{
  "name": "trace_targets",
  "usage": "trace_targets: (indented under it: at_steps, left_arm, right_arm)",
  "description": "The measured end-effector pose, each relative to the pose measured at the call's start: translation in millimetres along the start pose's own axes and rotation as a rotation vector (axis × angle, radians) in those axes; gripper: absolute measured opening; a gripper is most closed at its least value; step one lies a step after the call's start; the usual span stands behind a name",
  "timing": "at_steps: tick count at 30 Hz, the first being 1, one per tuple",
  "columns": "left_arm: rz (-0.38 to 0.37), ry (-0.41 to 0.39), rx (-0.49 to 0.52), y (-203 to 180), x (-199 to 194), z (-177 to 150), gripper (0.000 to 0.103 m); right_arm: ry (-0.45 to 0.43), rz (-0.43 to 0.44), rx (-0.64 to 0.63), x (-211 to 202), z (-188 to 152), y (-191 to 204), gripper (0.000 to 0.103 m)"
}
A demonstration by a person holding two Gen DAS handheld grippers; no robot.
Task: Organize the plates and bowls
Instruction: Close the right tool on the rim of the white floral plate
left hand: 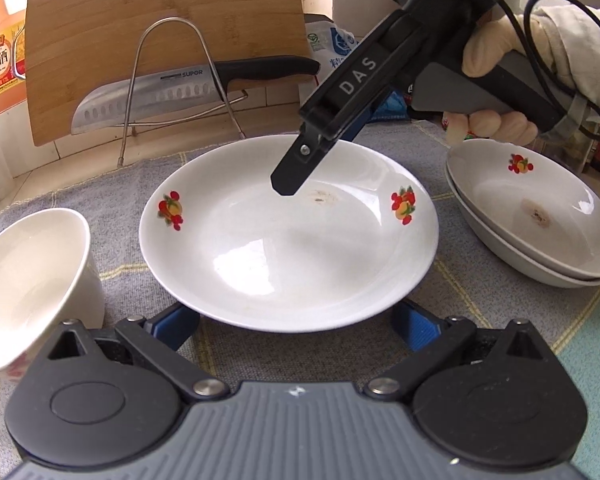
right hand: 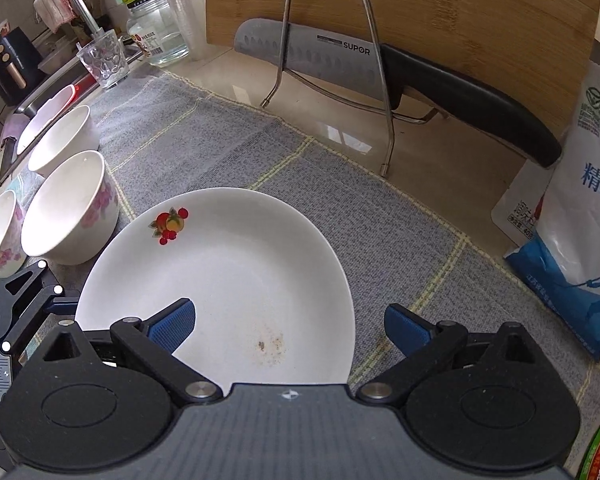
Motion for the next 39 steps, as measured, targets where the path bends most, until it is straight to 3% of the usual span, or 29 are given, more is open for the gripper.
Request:
trace_targets:
  at_steps: [2,12,26,39]
  left_arm:
    - [0.004,-0.002,0.004,0.0,0.3,1.7,0.101]
    - [0.006,-0.003,-0.019,1.5,3.3,5.6,0.101]
    - [0.0,0.008,0.008,-0.6,-2.2,3.7,0.1]
    - [-0.029,0.016,0.082,-2.4,-36.3,13.3,0.1]
  right_arm:
    - [0.013,0.03,-0.011,3.7,3.5,-2.1,0.092]
    - [0.024,0.156,-0.024,10.4,17.6,-6.9,0.084]
    - [0.019,0.17,-0.014,2.3,10.5,-2.3,0.084]
    - [-0.026,0.17,-0.007,-27.8,-3.0,21.1,0.084]
Point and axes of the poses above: each gripper's, at about its wrist camera, not at the fingertips, and x roughly the way its jaws point, y to its left, z to its top, the point moved 2 cm from there along x, roughly the way its jaws point, and after that the axes turned 8 degrees about z, right-handed, at the moved point
